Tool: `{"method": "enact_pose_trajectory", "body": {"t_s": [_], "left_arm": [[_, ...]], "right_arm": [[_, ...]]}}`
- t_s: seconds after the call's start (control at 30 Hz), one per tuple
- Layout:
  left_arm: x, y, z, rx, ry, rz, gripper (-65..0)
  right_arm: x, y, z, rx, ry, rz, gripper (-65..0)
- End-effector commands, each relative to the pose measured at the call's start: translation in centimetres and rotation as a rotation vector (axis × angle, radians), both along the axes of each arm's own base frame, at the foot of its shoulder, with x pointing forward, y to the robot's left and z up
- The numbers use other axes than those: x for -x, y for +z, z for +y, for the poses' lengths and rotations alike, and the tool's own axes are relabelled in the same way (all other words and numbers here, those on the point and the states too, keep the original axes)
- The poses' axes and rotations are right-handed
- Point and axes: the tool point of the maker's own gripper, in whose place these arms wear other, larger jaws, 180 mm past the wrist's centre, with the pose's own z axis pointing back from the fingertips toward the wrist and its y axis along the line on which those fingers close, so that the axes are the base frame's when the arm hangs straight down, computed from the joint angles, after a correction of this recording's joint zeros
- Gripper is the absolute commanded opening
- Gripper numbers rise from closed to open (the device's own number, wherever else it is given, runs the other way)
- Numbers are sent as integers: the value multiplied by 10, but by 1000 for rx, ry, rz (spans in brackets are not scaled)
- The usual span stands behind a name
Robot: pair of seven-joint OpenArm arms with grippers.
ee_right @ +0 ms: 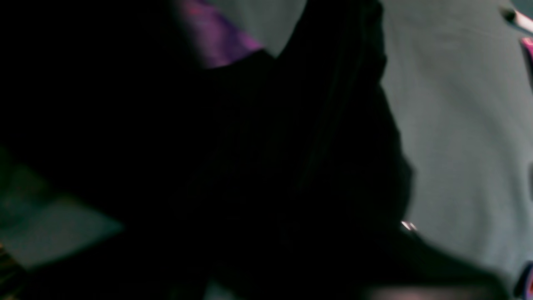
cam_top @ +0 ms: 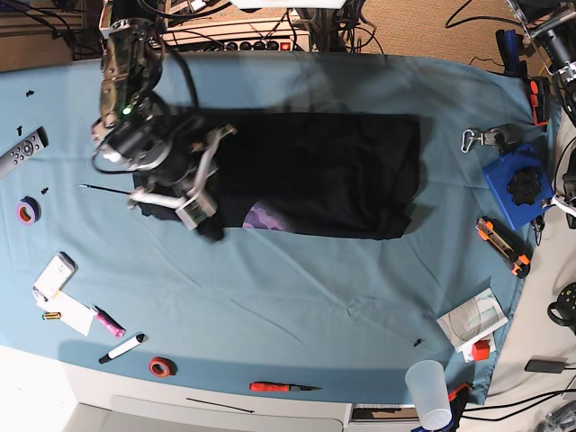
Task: Layout the t-shirt on the table in an organized manner, then fold the t-shirt properly
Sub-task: 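Fold the strip end over toward its middle with the right gripper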
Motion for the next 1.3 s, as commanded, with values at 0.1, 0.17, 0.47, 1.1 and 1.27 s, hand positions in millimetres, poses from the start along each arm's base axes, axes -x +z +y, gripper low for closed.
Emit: {"method": "enact_pose_trajectory", "body": {"t_s": [0.1,0.17,0.47,1.1,1.27], "left_arm": [[-7,19,8,-33,1,-50,-650],[-7,20,8,-33,0,-51,-650],[-11,18,-10,66,-32,-82,-650],[-7,-30,-182,495,-465,-26,-366],[2,-56,-241,462,-632,107,-351]], "right_arm": [[15,-6,24,-29,76,15,-459],[21,-9,32,-31,102,31,-459],[-19,25,16,-101,-42,-99,-461],[-31,30,-140,-83,-533,-146,-461],[-28,-10,-146,-104,-551,-39,-461]]}}
